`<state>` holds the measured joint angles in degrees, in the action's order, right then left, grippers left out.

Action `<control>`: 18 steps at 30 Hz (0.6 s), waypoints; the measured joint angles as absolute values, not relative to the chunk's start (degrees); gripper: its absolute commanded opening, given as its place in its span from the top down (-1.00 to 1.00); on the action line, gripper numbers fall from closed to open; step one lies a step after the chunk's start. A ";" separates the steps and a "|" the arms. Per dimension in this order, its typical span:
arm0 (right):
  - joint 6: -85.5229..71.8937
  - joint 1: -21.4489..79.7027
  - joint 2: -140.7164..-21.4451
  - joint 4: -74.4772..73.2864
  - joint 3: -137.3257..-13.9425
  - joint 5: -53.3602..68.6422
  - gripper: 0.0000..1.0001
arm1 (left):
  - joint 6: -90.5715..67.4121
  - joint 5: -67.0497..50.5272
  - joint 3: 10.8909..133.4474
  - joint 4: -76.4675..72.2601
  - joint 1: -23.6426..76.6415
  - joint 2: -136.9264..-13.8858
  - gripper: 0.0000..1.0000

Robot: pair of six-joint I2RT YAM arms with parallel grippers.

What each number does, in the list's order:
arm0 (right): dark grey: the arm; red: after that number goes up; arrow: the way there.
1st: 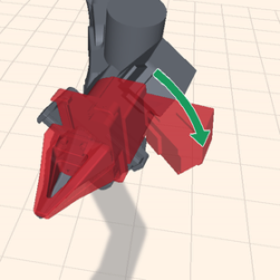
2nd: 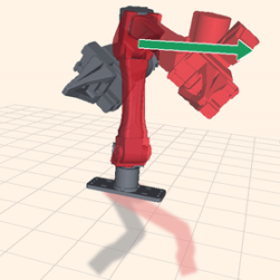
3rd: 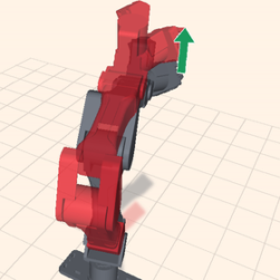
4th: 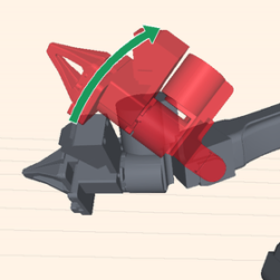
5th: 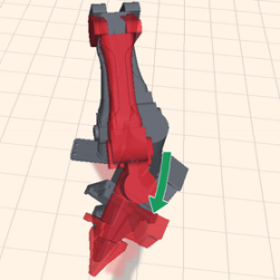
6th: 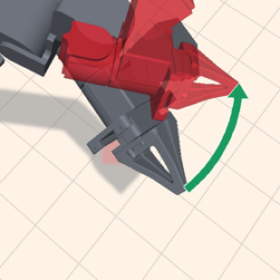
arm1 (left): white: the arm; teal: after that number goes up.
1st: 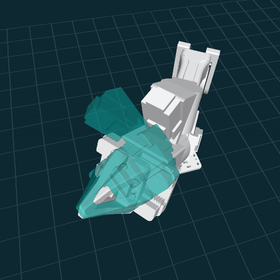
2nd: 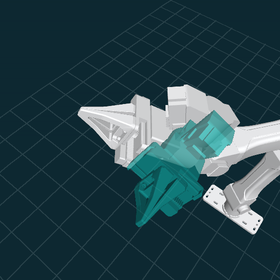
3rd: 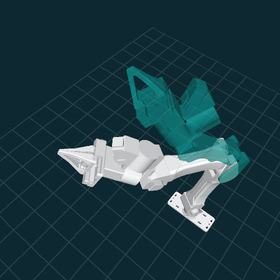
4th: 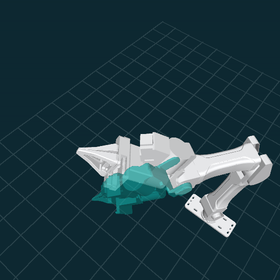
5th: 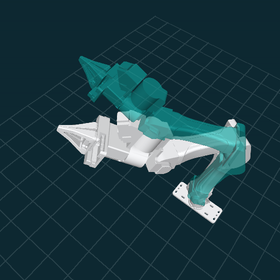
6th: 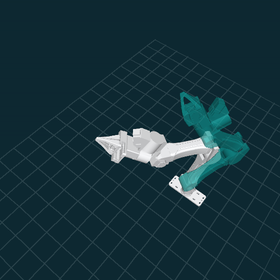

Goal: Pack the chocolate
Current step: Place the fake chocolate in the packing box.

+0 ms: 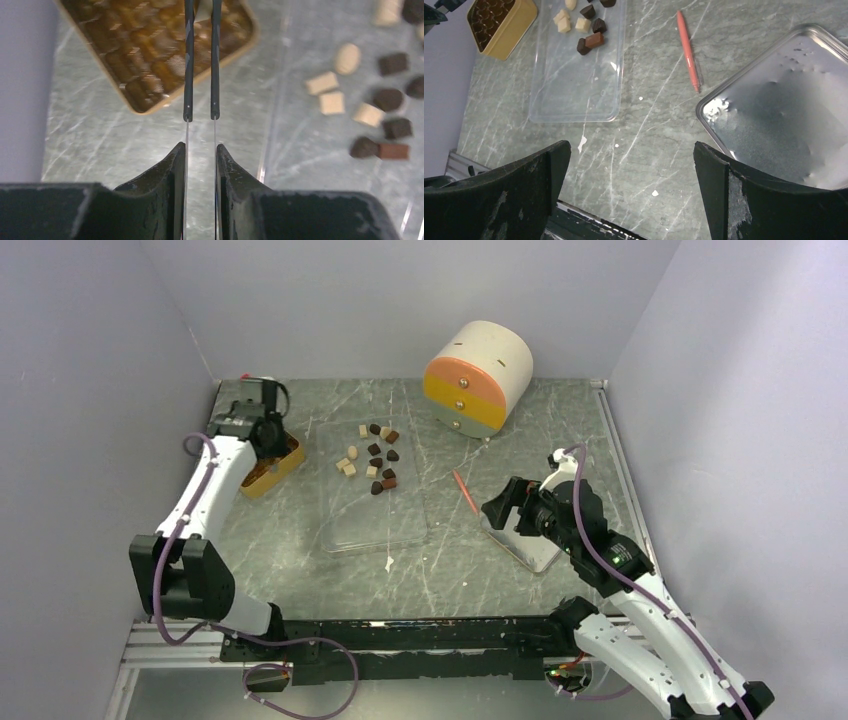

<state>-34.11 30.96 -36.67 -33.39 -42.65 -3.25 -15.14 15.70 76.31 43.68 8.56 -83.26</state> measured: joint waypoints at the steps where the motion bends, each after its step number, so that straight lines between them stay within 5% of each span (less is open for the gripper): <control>1: -34.04 30.96 -36.62 -33.04 -42.57 -2.92 -0.99 | -15.05 15.62 76.31 43.64 5.78 -83.26 0.55; 18: -30.41 30.96 -38.04 -30.26 -41.60 0.54 -1.00 | -14.22 14.72 76.79 43.53 -10.81 -83.83 0.54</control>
